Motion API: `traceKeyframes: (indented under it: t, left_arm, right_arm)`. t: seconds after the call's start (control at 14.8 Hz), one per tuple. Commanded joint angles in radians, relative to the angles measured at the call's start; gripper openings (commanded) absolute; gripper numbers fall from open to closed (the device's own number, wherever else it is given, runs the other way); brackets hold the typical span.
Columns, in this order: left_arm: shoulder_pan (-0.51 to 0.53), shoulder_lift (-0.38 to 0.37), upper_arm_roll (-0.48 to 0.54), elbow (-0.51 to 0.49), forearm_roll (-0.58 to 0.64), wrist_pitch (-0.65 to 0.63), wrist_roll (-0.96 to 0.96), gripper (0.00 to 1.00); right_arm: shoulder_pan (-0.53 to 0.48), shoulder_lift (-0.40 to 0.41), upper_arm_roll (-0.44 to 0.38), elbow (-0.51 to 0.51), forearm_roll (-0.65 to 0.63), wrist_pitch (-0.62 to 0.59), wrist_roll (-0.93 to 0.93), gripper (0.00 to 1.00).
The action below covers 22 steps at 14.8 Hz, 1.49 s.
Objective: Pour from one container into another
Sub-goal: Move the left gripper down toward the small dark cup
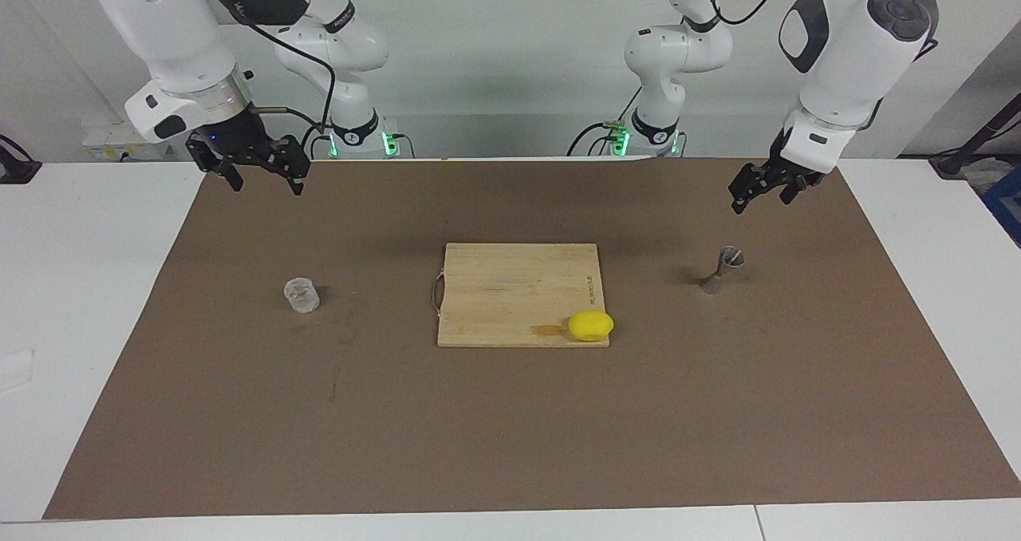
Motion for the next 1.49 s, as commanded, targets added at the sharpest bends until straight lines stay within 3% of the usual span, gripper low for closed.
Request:
traceKeyframes:
  t: [0.0, 0.2, 0.74, 1.15, 1.42]
  left_arm:
    - [0.107, -0.001, 0.005, -0.031, -0.132, 0.007, 0.210, 1.00]
    - [0.216, 0.053, 0.005, -0.038, -0.269, 0.002, 0.497, 1.00]
    - [0.348, 0.139, 0.005, -0.113, -0.574, 0.071, 1.304, 1.00]
    - [0.460, 0.264, 0.005, -0.153, -0.849, -0.056, 1.883, 1.00]
    - [0.478, 0.309, 0.005, -0.242, -1.028, -0.100, 2.195, 1.00]
  right_arm:
    - [-0.016, -0.021, 0.006, -0.022, 0.014, -0.005, -0.023, 1.00]
    - [-0.016, -0.021, 0.006, -0.022, 0.014, -0.005, -0.023, 1.00]
    - [-0.016, -0.021, 0.006, -0.022, 0.014, -0.005, -0.023, 1.00]
    - [-0.016, -0.021, 0.006, -0.022, 0.014, -0.005, -0.023, 1.00]
    - [-0.016, -0.021, 0.006, -0.022, 0.014, -0.005, -0.023, 1.00]
